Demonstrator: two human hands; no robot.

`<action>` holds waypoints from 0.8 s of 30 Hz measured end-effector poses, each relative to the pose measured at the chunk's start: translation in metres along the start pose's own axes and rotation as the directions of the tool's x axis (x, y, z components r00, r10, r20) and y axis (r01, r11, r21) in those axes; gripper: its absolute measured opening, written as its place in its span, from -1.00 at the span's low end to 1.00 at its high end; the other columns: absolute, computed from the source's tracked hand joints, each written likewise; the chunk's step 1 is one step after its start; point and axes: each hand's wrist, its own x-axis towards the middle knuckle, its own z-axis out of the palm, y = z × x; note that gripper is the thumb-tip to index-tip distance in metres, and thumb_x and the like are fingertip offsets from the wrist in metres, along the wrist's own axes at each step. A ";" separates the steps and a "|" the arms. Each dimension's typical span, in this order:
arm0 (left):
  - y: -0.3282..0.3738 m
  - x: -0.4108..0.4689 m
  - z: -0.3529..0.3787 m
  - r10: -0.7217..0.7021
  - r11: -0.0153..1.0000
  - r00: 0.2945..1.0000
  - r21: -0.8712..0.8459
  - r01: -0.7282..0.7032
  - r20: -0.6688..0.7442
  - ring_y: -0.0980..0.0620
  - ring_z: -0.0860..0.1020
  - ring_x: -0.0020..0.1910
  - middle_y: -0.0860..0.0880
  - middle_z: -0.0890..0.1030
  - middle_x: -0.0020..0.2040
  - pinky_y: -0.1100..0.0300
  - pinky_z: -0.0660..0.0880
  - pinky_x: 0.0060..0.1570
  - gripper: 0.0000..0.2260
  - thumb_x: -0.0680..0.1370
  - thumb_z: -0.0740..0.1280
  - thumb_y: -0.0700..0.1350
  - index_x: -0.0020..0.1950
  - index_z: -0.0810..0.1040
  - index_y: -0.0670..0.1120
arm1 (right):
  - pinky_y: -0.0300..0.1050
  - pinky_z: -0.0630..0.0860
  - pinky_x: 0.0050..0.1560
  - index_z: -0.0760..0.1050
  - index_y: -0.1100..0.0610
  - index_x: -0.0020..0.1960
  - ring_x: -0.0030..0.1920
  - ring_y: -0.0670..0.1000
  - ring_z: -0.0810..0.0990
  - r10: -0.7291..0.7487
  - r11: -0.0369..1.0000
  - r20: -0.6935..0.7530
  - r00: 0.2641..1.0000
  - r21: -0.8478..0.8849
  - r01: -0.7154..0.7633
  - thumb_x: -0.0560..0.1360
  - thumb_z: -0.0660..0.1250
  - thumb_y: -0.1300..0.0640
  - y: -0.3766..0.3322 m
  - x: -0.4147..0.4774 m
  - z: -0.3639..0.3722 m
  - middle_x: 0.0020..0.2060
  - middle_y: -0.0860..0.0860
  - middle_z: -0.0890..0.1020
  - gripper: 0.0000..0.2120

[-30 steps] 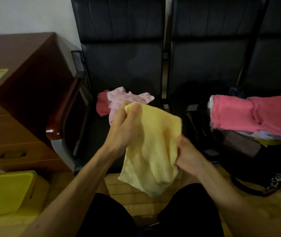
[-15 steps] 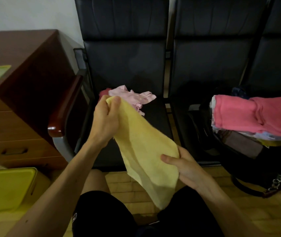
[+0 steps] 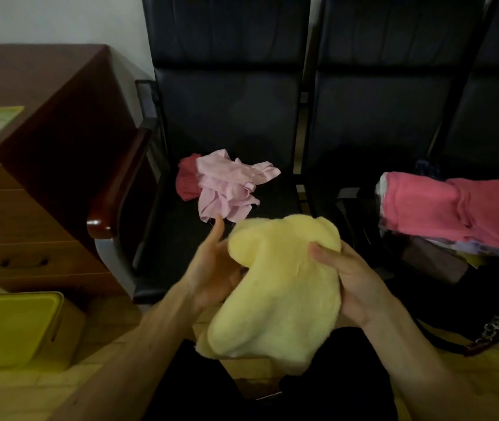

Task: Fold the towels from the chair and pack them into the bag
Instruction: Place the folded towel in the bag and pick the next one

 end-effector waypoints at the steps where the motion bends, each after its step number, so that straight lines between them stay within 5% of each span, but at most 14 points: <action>1: -0.009 -0.001 0.000 -0.025 1.000 1.000 -0.018 0.025 0.009 -0.24 0.53 0.32 -0.21 0.57 0.33 -0.21 0.33 0.40 -0.27 0.50 0.12 0.40 0.42 0.48 -0.12 | 0.06 0.65 -0.12 0.61 0.15 0.18 0.06 0.18 0.69 -0.011 1.000 0.022 1.000 0.021 0.010 -0.07 0.75 0.04 -0.001 -0.001 0.001 0.10 0.18 0.68 -0.16; 5: -0.033 -0.005 -0.002 -0.167 0.984 0.986 -0.053 0.168 0.010 -0.30 0.62 0.17 -0.25 0.65 0.19 -0.30 0.40 0.28 -0.26 0.35 0.20 0.46 0.26 0.52 -0.10 | 0.05 0.65 -0.15 0.59 0.13 0.18 0.05 0.18 0.69 -0.015 0.999 0.008 1.000 0.033 0.015 -0.09 0.75 0.04 -0.004 -0.003 0.004 0.07 0.17 0.69 -0.15; 8: -0.036 -0.009 -0.009 -0.245 0.968 0.959 -0.013 0.249 0.145 -0.33 0.52 0.30 -0.26 0.56 0.33 -0.33 0.32 0.36 -0.11 0.27 0.34 0.49 0.40 0.44 -0.08 | 0.07 0.65 -0.12 0.56 0.14 0.22 0.07 0.19 0.69 0.003 1.000 -0.011 1.000 0.014 -0.003 -0.10 0.75 0.04 -0.003 -0.003 0.005 0.08 0.16 0.69 -0.09; 11: -0.033 -0.013 -0.012 -0.255 0.966 0.941 0.017 0.257 0.224 -0.26 0.52 0.30 -0.23 0.52 0.37 -0.23 0.36 0.36 -0.16 0.30 0.61 0.20 0.47 0.44 -0.10 | 0.06 0.65 -0.09 0.50 0.14 0.30 0.10 0.18 0.67 -0.011 1.000 -0.027 1.000 0.019 0.012 -0.07 0.75 0.07 -0.001 -0.003 0.002 0.12 0.16 0.67 -0.03; 14: -0.021 -0.014 -0.011 -0.263 0.965 0.963 0.035 0.262 0.054 -0.26 0.57 0.24 -0.23 0.59 0.29 -0.21 0.43 0.30 -0.30 0.34 0.60 0.09 0.40 0.48 -0.10 | 0.03 0.64 -0.06 0.47 0.00 0.32 0.08 0.09 0.69 0.010 0.993 -0.096 0.995 -0.119 -0.022 0.17 0.64 0.15 0.002 -0.004 -0.003 0.14 0.08 0.67 -0.24; 17: -0.003 -0.014 -0.006 -0.154 0.950 0.965 0.235 0.203 -0.212 -0.20 0.62 0.09 -0.18 0.65 0.12 -0.12 0.56 0.02 -0.71 0.50 0.43 0.04 0.14 0.52 -0.04 | -0.01 0.59 0.08 0.43 0.03 0.35 0.09 0.03 0.67 0.026 0.898 -0.220 0.975 -0.423 -0.120 0.36 0.51 0.17 0.011 -0.003 -0.013 0.12 0.03 0.66 -0.41; 20: 0.001 -0.006 -0.010 -0.093 0.890 0.957 0.409 0.203 -0.273 -0.14 0.63 0.08 -0.13 0.63 0.13 -0.07 0.61 -0.04 -0.62 0.46 0.46 0.03 0.22 0.50 -0.05 | -0.03 0.61 0.04 0.36 0.03 0.37 0.09 0.06 0.65 -0.047 0.896 -0.335 0.941 -0.431 -0.109 0.43 0.50 0.20 0.011 -0.003 -0.022 0.12 0.07 0.62 -0.43; 24: 0.004 -0.001 -0.011 0.038 0.813 0.963 0.569 0.126 -0.268 -0.11 0.65 0.12 -0.11 0.65 0.16 -0.15 0.59 0.14 -0.49 0.42 0.50 0.07 0.30 0.51 -0.08 | -0.07 0.63 -0.09 0.38 -0.02 0.32 -0.03 0.04 0.69 -0.157 0.846 -0.232 0.960 -0.533 0.009 0.48 0.45 0.23 -0.005 -0.002 -0.017 0.01 0.14 0.65 -0.52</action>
